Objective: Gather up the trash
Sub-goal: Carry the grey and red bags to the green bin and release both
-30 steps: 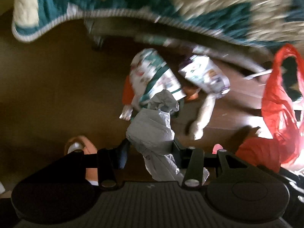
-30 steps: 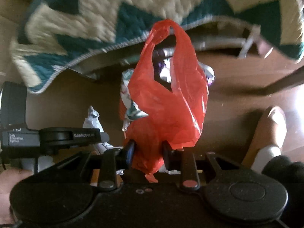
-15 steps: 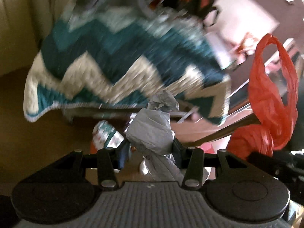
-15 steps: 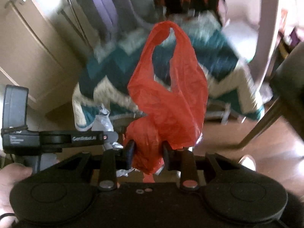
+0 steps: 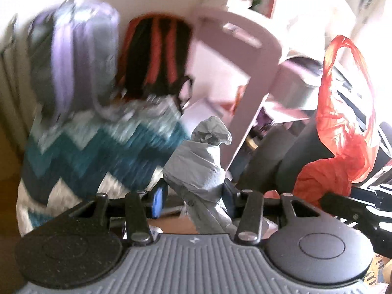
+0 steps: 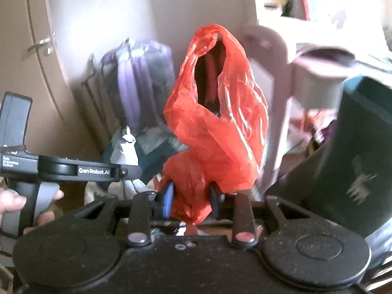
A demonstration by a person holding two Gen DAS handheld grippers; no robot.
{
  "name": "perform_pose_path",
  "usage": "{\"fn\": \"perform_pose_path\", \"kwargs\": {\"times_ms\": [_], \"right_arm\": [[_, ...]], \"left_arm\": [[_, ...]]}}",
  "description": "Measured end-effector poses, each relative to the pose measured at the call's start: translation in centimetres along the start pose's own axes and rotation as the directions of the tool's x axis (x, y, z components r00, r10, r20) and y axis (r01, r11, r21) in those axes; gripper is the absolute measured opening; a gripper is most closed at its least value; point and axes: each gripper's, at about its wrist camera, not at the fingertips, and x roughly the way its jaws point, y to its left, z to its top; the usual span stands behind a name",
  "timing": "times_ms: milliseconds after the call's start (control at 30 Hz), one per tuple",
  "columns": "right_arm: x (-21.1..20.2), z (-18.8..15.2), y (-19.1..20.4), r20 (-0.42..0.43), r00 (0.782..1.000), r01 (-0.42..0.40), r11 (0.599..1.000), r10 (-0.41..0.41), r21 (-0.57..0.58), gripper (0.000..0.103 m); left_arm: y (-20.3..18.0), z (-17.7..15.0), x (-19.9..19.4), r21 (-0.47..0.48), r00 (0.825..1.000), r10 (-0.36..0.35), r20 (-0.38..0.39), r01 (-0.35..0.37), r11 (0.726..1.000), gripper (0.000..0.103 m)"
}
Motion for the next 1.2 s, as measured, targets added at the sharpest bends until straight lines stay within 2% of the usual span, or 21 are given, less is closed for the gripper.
{"fn": "perform_pose_path", "kwargs": {"times_ms": [133,333,500,667,733,767,867,967,1067,1200], "right_arm": [[-3.3,1.6,-2.2,0.076,0.994,0.076,0.997,-0.075,-0.017,0.029],[-7.1,4.1,-7.0,0.153,0.968,0.194,0.98,-0.2,0.05,0.029],[-8.8,5.7,-11.1,0.179,0.936,0.289,0.952,-0.303,0.102,0.029],[-9.1,5.6,-14.8,0.168,0.903,0.38,0.918,-0.395,0.115,0.029],[-9.0,5.4,-16.5,0.163,0.881,0.431,0.896,-0.443,0.108,0.029],[-8.6,5.5,-17.2,0.15,0.879,0.441,0.891,-0.453,0.107,0.029],[-7.2,5.6,-19.2,0.099,0.895,0.424,0.898,-0.435,0.113,0.03],[-6.1,5.3,-20.6,0.06,0.899,0.428,0.899,-0.434,0.091,0.03],[-4.5,5.0,-21.4,0.006,0.907,0.42,0.905,-0.421,0.069,0.03],[-3.2,4.2,-22.1,-0.04,0.91,0.414,0.908,-0.412,0.067,0.03]], "left_arm": [[-4.5,3.1,-0.9,0.075,0.998,-0.042,0.056,0.038,0.996,0.047],[-12.0,6.9,-1.1,0.192,0.989,-0.098,0.108,0.076,0.978,0.047],[-17.4,10.1,-0.9,0.231,0.979,-0.158,0.127,0.125,0.965,0.047],[-22.6,12.0,0.0,0.281,0.969,-0.201,0.143,0.155,0.947,0.047],[-24.2,12.5,1.1,0.294,0.969,-0.196,0.148,0.146,0.945,0.048],[-25.0,12.7,1.7,0.303,0.971,-0.19,0.148,0.138,0.943,0.048],[-27.2,13.1,3.9,0.317,0.976,-0.177,0.123,0.13,0.939,0.048],[-29.1,13.5,6.2,0.349,0.983,-0.161,0.091,0.12,0.93,0.048],[-30.9,13.4,8.1,0.394,0.989,-0.136,0.062,0.101,0.914,0.048],[-32.5,12.9,10.7,0.417,0.992,-0.128,0.004,0.114,0.902,0.048]]}}
